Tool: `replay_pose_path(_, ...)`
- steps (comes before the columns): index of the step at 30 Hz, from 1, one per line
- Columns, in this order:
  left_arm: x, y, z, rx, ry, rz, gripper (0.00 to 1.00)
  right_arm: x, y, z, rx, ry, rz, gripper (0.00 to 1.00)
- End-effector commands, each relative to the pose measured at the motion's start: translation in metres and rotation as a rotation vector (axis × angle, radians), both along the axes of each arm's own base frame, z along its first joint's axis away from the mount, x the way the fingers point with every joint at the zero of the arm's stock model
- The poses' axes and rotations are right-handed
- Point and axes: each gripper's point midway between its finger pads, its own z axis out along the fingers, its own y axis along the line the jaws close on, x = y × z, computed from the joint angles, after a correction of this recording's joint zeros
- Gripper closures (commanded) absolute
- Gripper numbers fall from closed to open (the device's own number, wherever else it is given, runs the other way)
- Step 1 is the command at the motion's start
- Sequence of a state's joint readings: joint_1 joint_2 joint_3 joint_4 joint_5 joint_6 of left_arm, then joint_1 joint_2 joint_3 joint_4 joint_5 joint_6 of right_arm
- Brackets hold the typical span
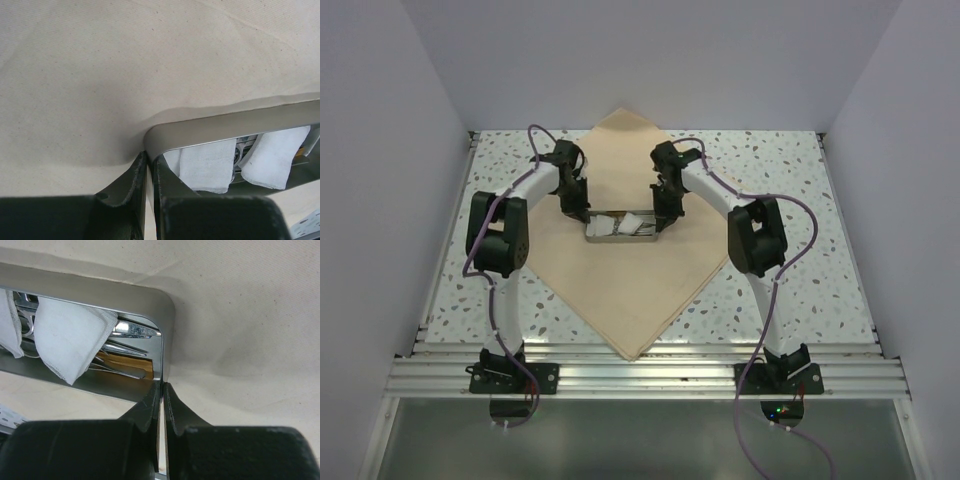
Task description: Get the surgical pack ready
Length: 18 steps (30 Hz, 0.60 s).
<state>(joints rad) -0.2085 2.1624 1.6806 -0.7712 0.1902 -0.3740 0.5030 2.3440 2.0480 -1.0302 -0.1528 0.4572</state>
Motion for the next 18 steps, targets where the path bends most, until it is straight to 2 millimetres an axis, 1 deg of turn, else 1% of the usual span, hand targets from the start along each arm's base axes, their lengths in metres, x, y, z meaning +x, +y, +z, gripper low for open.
replay_pose_path(1,0.0191,-0.0065,0.0087,-0.059,-0.058,0.003,0.99,0.0094,0.0001,0.0054,0.003,-0.023,-0.013,1.00)
replay_pose_path(6,0.0143,-0.0080,0.0066,-0.073,-0.054,0.003,1.00,0.0106,-0.0062,0.0033,-0.010,-0.021,-0.020,1.00)
replay_pose_path(11,0.0140,-0.0072,0.0067,-0.073,-0.057,0.003,0.99,0.0093,-0.0069,-0.0001,-0.005,-0.012,-0.025,1.00)
replay_pose_path(18,0.0138,-0.0091,0.0060,-0.087,-0.054,0.001,0.97,0.0117,-0.0084,0.0036,-0.013,-0.026,-0.021,1.00)
